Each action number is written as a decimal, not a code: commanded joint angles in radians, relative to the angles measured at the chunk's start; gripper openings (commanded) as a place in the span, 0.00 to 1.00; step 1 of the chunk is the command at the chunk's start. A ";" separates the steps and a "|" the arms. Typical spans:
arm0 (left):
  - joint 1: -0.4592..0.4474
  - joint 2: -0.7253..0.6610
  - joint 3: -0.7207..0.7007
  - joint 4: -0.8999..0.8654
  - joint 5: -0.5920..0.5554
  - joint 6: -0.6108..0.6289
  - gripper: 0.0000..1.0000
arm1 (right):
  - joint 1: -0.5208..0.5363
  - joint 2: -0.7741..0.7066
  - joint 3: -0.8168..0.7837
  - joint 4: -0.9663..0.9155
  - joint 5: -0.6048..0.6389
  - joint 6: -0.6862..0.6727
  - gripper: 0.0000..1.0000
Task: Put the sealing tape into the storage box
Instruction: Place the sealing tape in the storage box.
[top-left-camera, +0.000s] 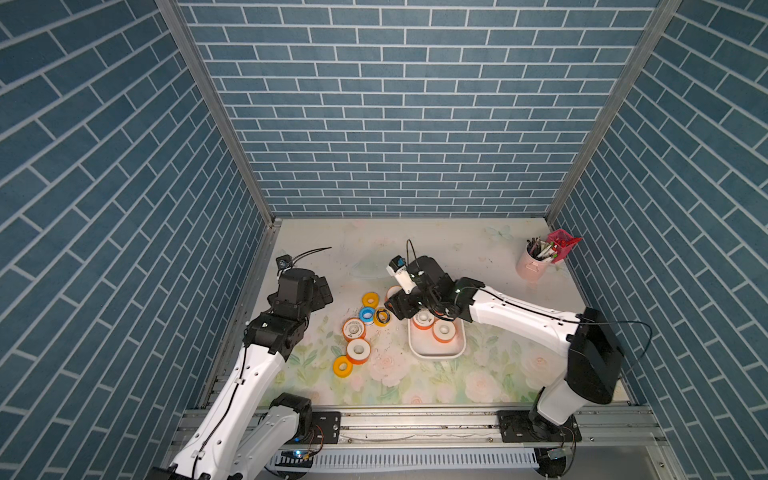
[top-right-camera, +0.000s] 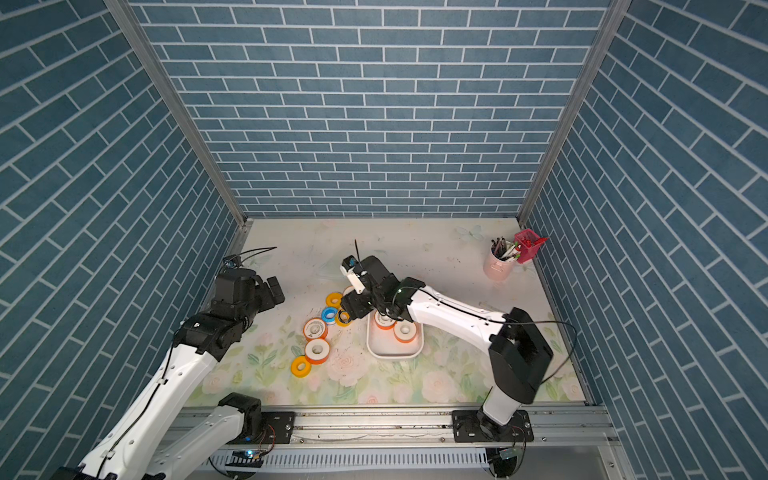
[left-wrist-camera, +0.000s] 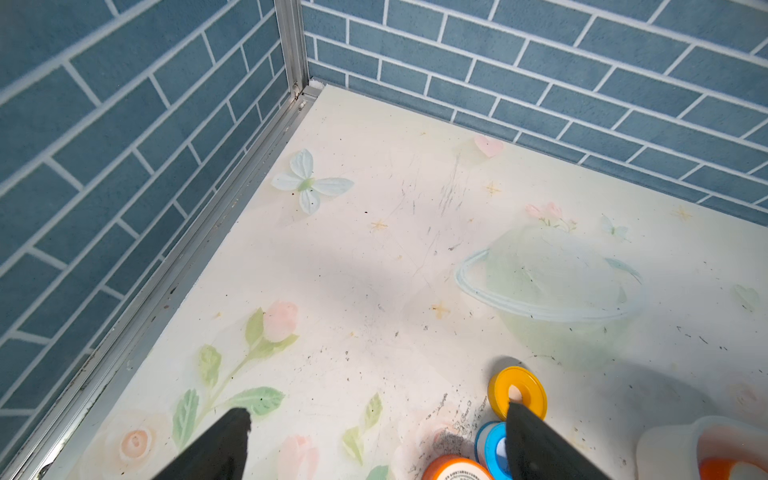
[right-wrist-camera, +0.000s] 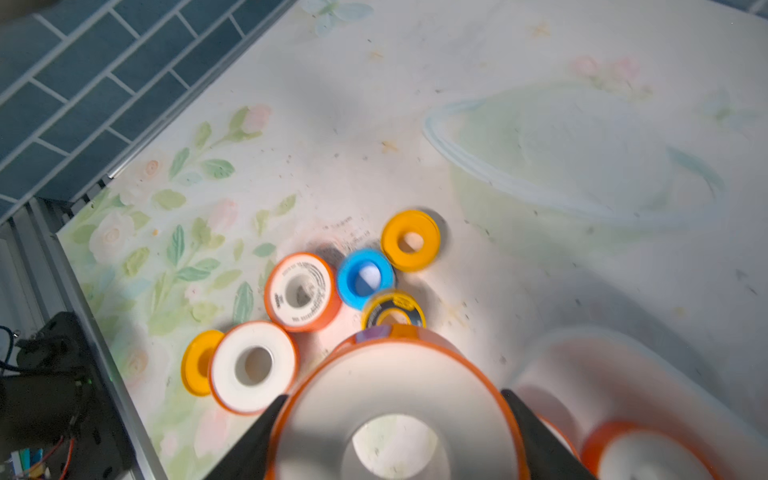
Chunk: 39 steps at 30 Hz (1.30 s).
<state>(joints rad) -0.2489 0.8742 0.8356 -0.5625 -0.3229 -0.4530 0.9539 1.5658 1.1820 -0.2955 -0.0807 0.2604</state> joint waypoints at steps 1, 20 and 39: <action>0.007 -0.007 -0.013 0.006 0.003 0.004 0.98 | -0.008 -0.115 -0.124 0.028 -0.028 0.045 0.60; 0.007 0.003 -0.015 0.009 0.011 0.007 0.99 | -0.035 -0.150 -0.451 0.221 -0.063 0.111 0.61; 0.006 0.017 -0.020 0.021 0.046 0.022 0.99 | -0.037 -0.114 -0.461 0.231 -0.057 0.099 0.81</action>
<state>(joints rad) -0.2481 0.8886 0.8352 -0.5594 -0.3008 -0.4488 0.9218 1.4513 0.7277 -0.0734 -0.1452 0.3439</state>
